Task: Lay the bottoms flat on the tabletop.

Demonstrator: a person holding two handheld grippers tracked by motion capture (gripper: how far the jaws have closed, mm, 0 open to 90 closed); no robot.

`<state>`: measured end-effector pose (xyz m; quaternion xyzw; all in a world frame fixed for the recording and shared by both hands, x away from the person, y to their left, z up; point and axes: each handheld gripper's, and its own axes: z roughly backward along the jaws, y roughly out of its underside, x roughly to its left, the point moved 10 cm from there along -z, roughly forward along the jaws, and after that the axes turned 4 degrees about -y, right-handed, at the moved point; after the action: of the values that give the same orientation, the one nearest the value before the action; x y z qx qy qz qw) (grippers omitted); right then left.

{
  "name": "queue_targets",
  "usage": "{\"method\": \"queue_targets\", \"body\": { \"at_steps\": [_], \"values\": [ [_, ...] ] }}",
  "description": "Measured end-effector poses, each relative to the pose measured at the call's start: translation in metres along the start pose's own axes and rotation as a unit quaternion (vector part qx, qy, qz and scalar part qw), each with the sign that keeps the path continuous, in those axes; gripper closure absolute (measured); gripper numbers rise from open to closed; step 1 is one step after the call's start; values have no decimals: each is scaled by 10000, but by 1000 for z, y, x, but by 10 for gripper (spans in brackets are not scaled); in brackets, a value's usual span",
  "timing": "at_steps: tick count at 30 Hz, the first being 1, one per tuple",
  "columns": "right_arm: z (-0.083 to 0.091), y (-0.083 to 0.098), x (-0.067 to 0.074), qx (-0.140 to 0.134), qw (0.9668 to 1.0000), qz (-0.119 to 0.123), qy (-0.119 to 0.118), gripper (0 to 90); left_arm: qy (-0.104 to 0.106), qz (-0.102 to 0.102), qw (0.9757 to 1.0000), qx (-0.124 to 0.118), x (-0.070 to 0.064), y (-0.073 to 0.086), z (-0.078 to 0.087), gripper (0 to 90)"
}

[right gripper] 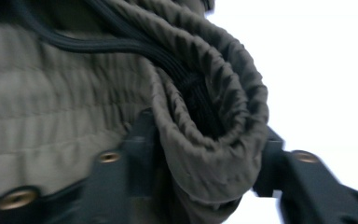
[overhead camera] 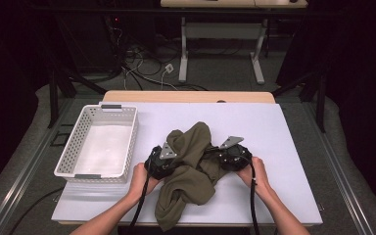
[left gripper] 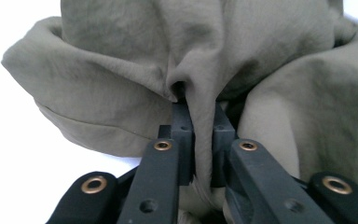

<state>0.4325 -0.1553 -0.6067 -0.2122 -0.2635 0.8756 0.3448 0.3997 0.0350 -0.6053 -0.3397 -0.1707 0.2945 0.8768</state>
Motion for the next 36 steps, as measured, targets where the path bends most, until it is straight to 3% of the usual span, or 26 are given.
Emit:
{"method": "queue_targets", "body": {
  "at_steps": [2,3,7,10,13,16,18,21,26,31,36],
  "values": [
    [4,2,0,-5,9999,-117,17,361,-75,-81,9999,-63,2,-3,3,738],
    [9,2,-1,-33,9999,-115,68,314,-131,-89,9998,-88,4,-6,4,654],
    [34,-3,1,-275,9993,-181,187,273,-179,45,9994,-302,12,-20,12,421],
    [47,-5,12,-407,9990,-130,115,311,-223,75,9986,-484,15,-31,17,363],
    [47,-8,27,-379,9993,38,27,327,-307,125,9980,-537,20,-39,15,311],
    [51,-11,31,-441,9988,129,167,390,-338,158,9980,-506,22,-42,8,305],
    [57,-14,27,-559,9981,38,238,385,-360,178,9980,-482,24,-41,4,305],
    [60,-15,33,-629,9980,-22,-20,391,-320,224,9985,-383,26,-38,-3,333],
    [39,-6,55,-303,9983,53,-499,392,-166,233,9992,-293,25,-29,-13,479],
    [12,2,63,47,9982,118,-589,353,-25,268,9994,-211,23,-22,-22,607],
    [4,1,65,73,9976,101,-681,399,60,193,9997,-115,20,-17,-27,729]
  ]
}}
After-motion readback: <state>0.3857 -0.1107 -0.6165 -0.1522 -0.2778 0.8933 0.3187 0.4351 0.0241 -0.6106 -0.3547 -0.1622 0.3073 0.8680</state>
